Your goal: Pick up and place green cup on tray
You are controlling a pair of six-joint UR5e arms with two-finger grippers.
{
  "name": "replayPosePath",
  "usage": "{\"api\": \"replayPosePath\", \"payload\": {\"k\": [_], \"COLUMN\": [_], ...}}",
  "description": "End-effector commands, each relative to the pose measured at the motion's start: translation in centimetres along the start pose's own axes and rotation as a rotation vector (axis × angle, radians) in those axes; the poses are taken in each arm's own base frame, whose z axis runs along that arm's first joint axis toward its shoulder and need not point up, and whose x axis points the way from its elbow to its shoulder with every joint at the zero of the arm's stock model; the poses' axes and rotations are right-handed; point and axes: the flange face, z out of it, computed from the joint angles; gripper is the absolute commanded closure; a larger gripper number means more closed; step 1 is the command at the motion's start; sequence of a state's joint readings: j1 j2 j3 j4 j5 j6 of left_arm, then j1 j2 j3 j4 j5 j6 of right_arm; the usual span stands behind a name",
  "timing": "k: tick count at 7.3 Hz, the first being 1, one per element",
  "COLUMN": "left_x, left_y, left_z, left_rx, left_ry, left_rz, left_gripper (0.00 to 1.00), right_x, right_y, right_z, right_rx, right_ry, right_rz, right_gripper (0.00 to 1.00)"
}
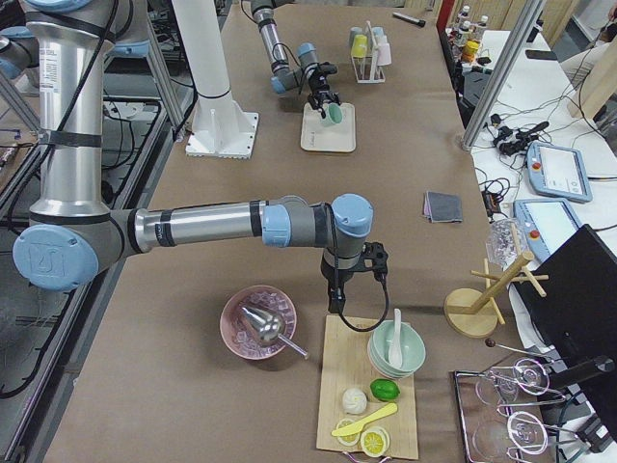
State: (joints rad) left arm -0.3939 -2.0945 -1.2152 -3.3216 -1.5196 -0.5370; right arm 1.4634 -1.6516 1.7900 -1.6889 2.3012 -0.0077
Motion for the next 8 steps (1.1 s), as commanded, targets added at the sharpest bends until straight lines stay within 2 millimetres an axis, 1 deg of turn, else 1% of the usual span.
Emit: {"api": "replayPosePath", "payload": {"k": [1, 2, 3, 4, 5, 6, 7, 8], "left_x": [-0.1, -0.1, -0.1, -0.2, -0.2, -0.1, -0.1, 0.0], "left_y": [0.1, 0.2, 0.3, 0.4, 0.7, 1.0, 0.8, -0.6], "left_z": [0.1, 0.1, 0.1, 0.0, 0.0, 0.0, 0.0, 0.2], "left_rx": [-0.003, -0.003, -0.006, -0.009, -0.015, -0.020, -0.017, 0.007], "left_ry": [-0.007, -0.007, -0.007, -0.005, -0.007, -0.005, -0.004, 0.000], "left_rz": [0.005, 0.005, 0.006, 0.008, 0.017, 0.016, 0.018, 0.017], "left_gripper": [0.32, 0.24, 0.20, 0.13, 0.03, 0.03, 0.03, 0.02], "right_x": [0.0, 0.0, 0.0, 0.0, 0.0, -0.1, 0.0, 0.0], "right_y": [0.0, 0.0, 0.0, 0.0, 0.0, -0.1, 0.0, 0.0], "right_z": [0.0, 0.0, 0.0, 0.0, 0.0, -0.1, -0.1, -0.2], "right_rx": [0.001, 0.000, 0.001, 0.001, 0.001, 0.002, 0.003, 0.004], "right_ry": [0.000, 0.000, 0.000, 0.000, 0.000, -0.001, -0.001, -0.001], "right_rz": [-0.001, 0.000, -0.001, -0.001, -0.001, -0.002, -0.001, 0.000], "right_gripper": [0.00, 0.00, 0.00, 0.00, 0.00, 0.00, 0.00, 0.00]}}
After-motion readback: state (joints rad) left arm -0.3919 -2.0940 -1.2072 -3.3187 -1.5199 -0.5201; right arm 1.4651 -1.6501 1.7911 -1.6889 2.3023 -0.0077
